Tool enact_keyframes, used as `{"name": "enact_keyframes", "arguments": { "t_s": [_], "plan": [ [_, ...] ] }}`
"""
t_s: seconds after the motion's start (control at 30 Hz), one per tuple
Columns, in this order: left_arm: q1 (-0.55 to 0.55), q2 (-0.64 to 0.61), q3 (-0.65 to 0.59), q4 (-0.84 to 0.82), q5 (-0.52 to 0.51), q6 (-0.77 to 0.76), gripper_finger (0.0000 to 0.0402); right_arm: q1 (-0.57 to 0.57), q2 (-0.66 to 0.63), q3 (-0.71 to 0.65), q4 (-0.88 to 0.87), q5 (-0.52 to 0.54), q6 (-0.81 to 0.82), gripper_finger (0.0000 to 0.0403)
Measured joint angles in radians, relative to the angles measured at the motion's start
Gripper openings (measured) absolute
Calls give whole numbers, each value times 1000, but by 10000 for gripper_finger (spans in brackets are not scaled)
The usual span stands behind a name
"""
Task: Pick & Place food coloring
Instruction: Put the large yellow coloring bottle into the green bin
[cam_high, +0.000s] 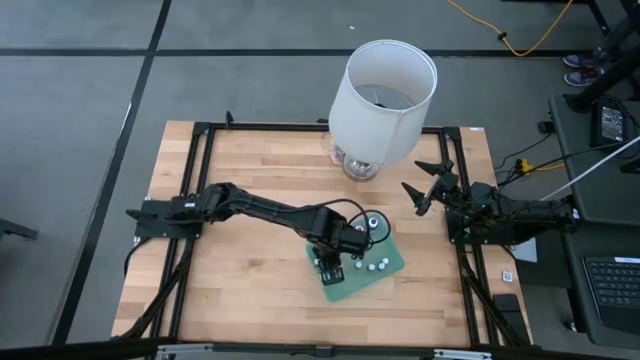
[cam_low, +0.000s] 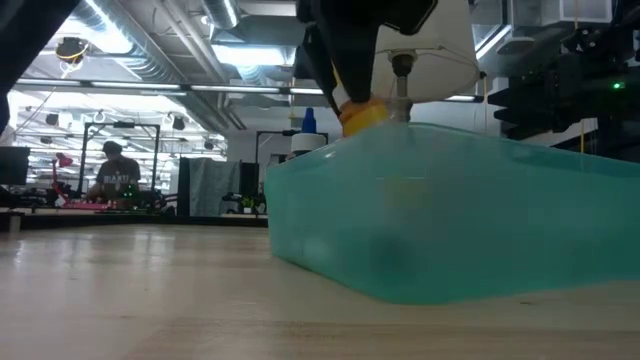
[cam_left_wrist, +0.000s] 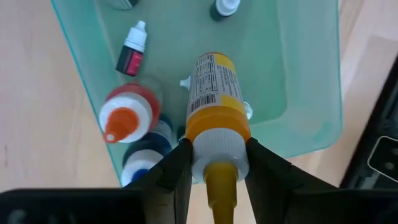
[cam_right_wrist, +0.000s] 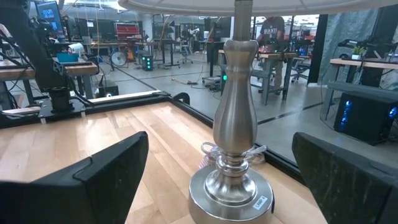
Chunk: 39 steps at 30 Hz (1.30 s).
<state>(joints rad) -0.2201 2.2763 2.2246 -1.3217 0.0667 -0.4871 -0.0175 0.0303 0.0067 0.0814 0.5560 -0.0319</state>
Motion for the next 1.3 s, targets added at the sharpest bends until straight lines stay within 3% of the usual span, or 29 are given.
{"name": "enact_keyframes", "arguments": {
  "t_s": [0.7, 1.3],
  "plan": [
    [6, 36, -2, -37, -130, 55, 116, 0, 0, 0, 0, 0, 0, 397],
    [-27, 65, -9, -53, -99, 62, 121, 0, 0, 0, 0, 0, 0, 397]
  ]
}}
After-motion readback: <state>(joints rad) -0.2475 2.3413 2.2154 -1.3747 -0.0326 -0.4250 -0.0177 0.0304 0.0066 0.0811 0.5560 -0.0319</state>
